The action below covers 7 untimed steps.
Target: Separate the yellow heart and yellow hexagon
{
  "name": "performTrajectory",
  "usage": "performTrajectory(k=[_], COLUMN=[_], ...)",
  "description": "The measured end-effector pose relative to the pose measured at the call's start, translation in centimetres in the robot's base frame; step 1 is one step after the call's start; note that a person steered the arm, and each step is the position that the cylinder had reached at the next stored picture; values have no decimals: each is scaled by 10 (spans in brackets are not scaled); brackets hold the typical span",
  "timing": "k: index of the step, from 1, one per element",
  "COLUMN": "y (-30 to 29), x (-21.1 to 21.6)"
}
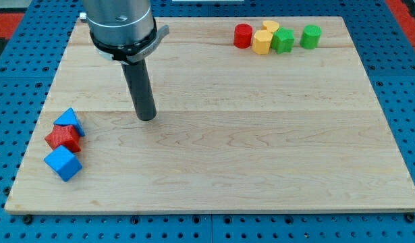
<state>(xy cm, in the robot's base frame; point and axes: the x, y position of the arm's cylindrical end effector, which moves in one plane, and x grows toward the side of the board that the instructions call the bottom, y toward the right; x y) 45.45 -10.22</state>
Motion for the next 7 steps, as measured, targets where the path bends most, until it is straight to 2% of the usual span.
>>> performTrajectory(k=[1, 3, 5, 7], y=[50, 237, 430, 448], x=[-6, -52, -124, -137])
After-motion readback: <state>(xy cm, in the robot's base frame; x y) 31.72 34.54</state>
